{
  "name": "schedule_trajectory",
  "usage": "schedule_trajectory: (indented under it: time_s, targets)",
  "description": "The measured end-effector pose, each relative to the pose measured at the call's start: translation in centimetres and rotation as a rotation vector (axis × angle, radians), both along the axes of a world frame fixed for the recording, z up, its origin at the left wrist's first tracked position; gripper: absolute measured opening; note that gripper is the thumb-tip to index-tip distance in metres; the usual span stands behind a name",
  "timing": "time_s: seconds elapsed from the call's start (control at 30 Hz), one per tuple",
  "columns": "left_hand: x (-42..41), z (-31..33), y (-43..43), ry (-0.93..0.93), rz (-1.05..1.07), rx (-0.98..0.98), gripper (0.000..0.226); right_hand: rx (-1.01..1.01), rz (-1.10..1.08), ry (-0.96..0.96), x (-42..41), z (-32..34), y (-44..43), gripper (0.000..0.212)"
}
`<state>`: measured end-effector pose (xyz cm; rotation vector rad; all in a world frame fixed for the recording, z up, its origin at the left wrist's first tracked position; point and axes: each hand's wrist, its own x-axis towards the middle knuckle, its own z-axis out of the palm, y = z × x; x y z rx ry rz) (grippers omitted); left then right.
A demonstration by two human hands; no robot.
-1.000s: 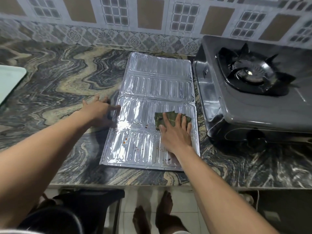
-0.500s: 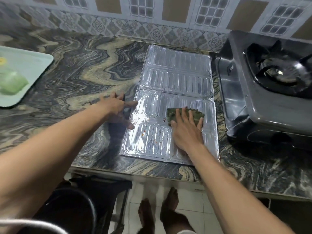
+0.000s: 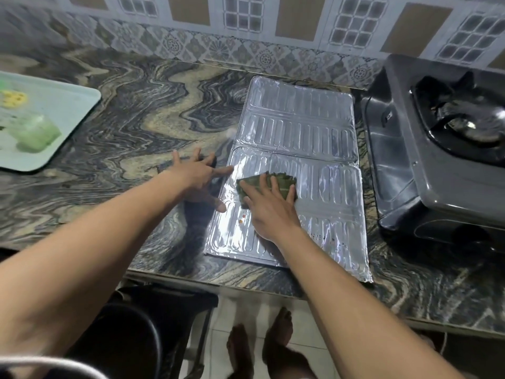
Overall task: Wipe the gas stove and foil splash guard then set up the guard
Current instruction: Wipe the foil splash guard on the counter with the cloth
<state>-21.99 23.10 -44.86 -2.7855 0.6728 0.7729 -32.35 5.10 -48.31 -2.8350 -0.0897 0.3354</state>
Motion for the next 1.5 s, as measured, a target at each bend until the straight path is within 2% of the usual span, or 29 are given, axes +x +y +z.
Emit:
schedule_trajectory:
  time_s: [0.47,0.73,1.0,1.2,1.37,1.5]
  targets:
    - [0.6,-0.4,-0.7,-0.043,-0.111,-0.020,0.115,-0.024,0.083,-0.001,-1.7,-0.3,-0.3,0.053]
    - [0.8,-0.2,-1.5,-0.051,-0.190,-0.007,0.100,-0.027,0.118,0.004,-2.9,-0.6,-0.9,0.052]
    - [0.4,0.7,-1.7,-0.025,-0.170,0.012,0.112,-0.068,0.202,0.007,-5.1,-0.3,-1.1,0.064]
    - [0.4,0.7,-1.8,-0.032,-0.178,0.048,0.115,-0.078,0.256,-0.001,-6.6,-1.1,-2.0,0.057]
    - [0.3,0.8,-2.1,-0.037,-0.190,0.075,0.116,-0.087,0.220,-0.002,-6.5,-0.7,-2.6,0.054]
    - [-0.1,1.2,-2.3,-0.041,-0.183,0.090,0.120,-0.103,0.094,0.001,-6.5,-0.4,-4.5,0.056]
